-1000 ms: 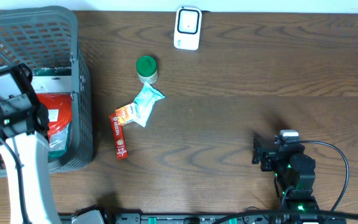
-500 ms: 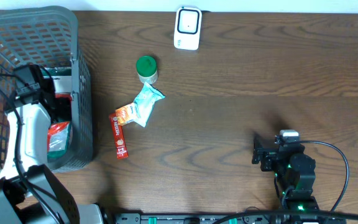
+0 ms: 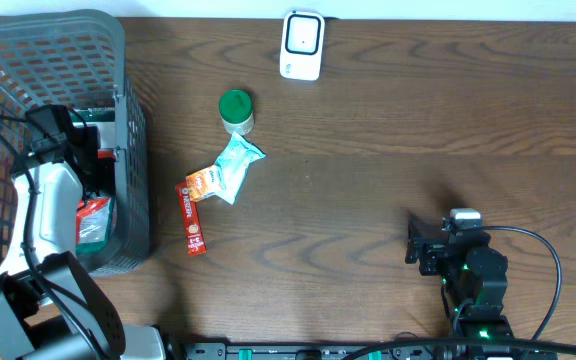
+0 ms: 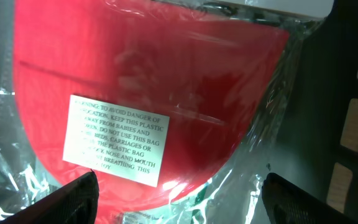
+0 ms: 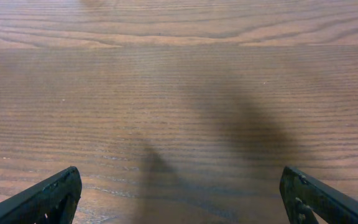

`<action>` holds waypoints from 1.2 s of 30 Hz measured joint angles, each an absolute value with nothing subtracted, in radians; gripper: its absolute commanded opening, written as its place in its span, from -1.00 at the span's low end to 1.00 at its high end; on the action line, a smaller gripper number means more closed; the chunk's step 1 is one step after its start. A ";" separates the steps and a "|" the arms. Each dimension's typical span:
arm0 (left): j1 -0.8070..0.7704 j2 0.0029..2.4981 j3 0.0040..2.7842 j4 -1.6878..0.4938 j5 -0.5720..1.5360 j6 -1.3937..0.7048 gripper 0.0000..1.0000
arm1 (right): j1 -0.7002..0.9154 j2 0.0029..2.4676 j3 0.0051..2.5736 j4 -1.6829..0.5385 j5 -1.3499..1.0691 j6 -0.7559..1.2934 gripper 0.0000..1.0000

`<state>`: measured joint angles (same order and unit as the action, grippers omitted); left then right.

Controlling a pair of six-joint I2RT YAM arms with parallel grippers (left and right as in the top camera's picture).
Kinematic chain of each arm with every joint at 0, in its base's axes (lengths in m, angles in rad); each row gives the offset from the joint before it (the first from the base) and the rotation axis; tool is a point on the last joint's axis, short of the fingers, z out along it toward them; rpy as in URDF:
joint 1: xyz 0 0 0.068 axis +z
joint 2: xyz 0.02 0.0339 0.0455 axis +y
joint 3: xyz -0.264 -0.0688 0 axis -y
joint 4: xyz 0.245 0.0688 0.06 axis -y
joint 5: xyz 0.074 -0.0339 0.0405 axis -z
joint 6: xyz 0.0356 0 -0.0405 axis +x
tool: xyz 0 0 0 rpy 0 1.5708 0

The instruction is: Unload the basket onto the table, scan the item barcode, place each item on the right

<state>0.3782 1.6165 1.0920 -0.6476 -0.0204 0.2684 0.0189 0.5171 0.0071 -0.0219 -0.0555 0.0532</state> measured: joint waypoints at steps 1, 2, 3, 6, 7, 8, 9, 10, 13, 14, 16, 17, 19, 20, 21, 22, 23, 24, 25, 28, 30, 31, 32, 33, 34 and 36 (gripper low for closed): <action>0.378 1.623 1.092 -0.648 -0.018 0.271 0.68 | 0.019 0.517 0.007 -0.022 -0.056 0.053 0.99; 0.378 1.632 1.092 -0.648 -0.012 0.274 0.68 | 0.019 0.517 0.007 -0.022 -0.056 0.053 0.98; 0.378 1.643 1.092 -0.648 -0.009 0.278 0.68 | 0.019 0.517 0.007 -0.022 -0.056 0.053 0.98; 0.377 1.682 1.092 -0.647 -0.002 0.289 0.68 | 0.019 0.517 0.007 -0.022 -0.056 0.053 0.99; 0.375 1.691 1.095 -0.647 -0.005 0.290 0.68 | 0.019 0.517 0.007 -0.022 -0.056 0.053 0.99; 0.372 1.694 1.099 -0.649 -0.007 0.289 0.68 | 0.019 0.517 0.007 -0.022 -0.056 0.053 0.99; 0.371 1.695 1.100 -0.650 -0.009 0.290 0.68 | 0.019 0.517 0.007 -0.022 -0.056 0.053 0.99; 0.370 1.697 1.100 -0.649 -0.010 0.290 0.68 | 0.019 0.517 0.007 -0.022 -0.056 0.053 0.98; 0.370 1.699 1.102 -0.649 -0.013 0.292 0.69 | 0.019 0.517 0.007 -0.022 -0.056 0.053 0.99; 0.369 1.699 1.102 -0.649 -0.014 0.294 0.69 | 0.019 0.517 0.007 -0.022 -0.056 0.053 0.98; 0.369 1.700 1.102 -0.650 -0.014 0.294 0.69 | 0.019 0.517 0.007 -0.022 -0.056 0.053 0.98; 0.369 1.700 1.102 -0.651 -0.014 0.296 0.68 | 0.019 0.517 0.007 -0.022 -0.056 0.053 0.99; 0.364 1.700 1.104 -0.657 -0.014 0.298 0.70 | 0.019 0.517 0.007 -0.022 -0.056 0.053 0.99; 0.360 1.701 1.106 -0.662 -0.015 0.301 0.76 | 0.019 0.517 0.007 -0.022 -0.056 0.053 0.98; 0.356 1.702 1.107 -0.665 -0.017 0.306 0.79 | 0.019 0.517 0.007 -0.022 -0.056 0.053 0.98; 0.349 1.704 1.108 -0.670 -0.021 0.310 0.79 | 0.019 0.517 0.007 -0.022 -0.056 0.053 0.99; 0.339 1.706 1.109 -0.674 -0.028 0.313 0.80 | 0.019 0.517 0.007 -0.022 -0.056 0.053 0.98; 0.328 1.707 1.109 -0.677 -0.034 0.317 0.81 | 0.019 0.517 0.007 -0.022 -0.056 0.053 0.98; 0.318 1.708 1.109 -0.679 -0.037 0.320 0.81 | 0.019 0.517 0.007 -0.022 -0.056 0.053 0.98; 0.293 1.708 1.109 -0.684 -0.041 0.321 0.82 | 0.019 0.517 0.007 -0.022 -0.056 0.053 0.99; 0.281 1.708 1.109 -0.684 -0.043 0.322 0.82 | 0.019 0.517 0.007 -0.022 -0.056 0.053 0.98; 0.278 1.708 1.109 -0.684 -0.046 0.322 0.82 | 0.019 0.517 0.007 -0.022 -0.056 0.053 0.98; 0.275 1.708 1.109 -0.684 -0.052 0.322 0.82 | 0.019 0.517 0.007 -0.022 -0.056 0.053 0.99; 0.273 1.708 1.109 -0.684 -0.059 0.322 0.82 | 0.019 0.517 0.007 -0.022 -0.056 0.053 0.98; 0.272 1.710 1.109 -0.684 -0.068 0.323 0.82 | 0.019 0.517 0.007 -0.022 -0.056 0.053 0.99; 0.267 1.715 1.109 -0.680 -0.098 0.324 0.82 | 0.019 0.517 0.007 -0.022 -0.056 0.053 0.99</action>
